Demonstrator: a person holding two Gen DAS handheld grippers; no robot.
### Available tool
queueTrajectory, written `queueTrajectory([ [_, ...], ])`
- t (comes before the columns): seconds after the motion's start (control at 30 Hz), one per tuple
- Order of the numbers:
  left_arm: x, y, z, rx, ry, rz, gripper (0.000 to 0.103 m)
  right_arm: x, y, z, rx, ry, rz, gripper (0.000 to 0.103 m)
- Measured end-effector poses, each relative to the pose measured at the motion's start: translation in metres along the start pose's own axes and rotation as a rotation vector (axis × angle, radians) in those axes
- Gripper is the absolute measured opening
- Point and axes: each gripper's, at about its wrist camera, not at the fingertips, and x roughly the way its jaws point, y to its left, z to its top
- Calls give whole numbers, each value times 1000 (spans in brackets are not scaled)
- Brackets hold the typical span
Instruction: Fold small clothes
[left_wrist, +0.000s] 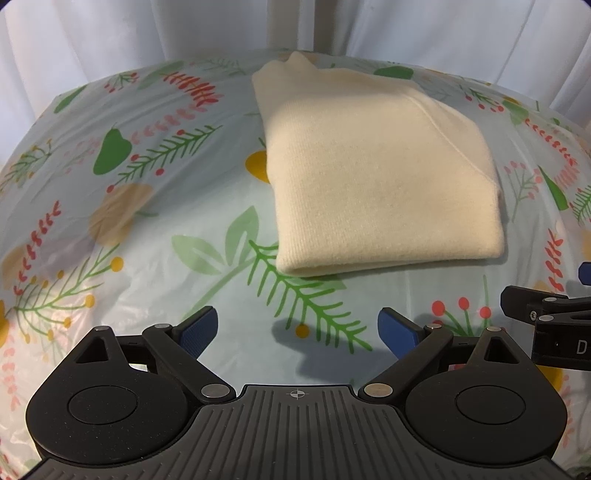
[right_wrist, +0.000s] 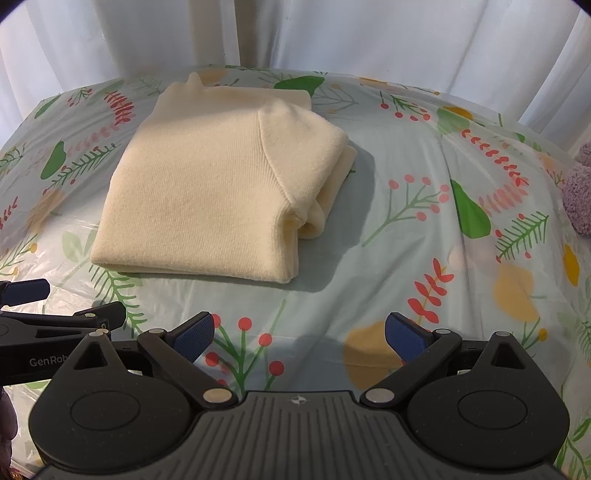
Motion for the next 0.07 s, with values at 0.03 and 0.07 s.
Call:
queueTrajectory([
  [0.03, 0, 0, 0, 0, 1, -1, 97, 0, 0, 0, 0, 0, 0, 99],
  [0.07, 0, -1, 0, 0, 2, -2, 97, 0, 1, 0, 2, 0, 0, 99],
])
